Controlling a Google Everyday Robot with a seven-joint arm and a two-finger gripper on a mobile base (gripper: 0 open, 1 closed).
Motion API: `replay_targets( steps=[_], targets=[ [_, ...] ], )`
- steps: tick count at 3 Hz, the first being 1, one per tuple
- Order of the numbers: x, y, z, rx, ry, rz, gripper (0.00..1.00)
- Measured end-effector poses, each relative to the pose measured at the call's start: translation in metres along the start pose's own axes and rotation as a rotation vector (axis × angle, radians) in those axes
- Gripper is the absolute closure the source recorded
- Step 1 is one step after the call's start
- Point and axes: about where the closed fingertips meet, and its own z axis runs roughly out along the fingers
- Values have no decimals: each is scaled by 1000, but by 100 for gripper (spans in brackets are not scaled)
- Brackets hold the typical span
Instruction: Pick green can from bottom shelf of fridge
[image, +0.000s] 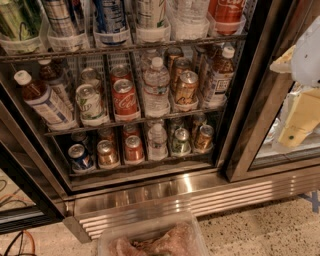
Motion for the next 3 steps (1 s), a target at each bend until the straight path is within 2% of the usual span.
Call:
replay_targets(
  steps=[1, 2, 3],
  targets=[
    [0, 0, 0, 0, 0, 0, 0],
    [-3, 10, 15, 3, 8, 17, 0],
    [3, 25, 47, -1, 15, 116, 0]
  ],
)
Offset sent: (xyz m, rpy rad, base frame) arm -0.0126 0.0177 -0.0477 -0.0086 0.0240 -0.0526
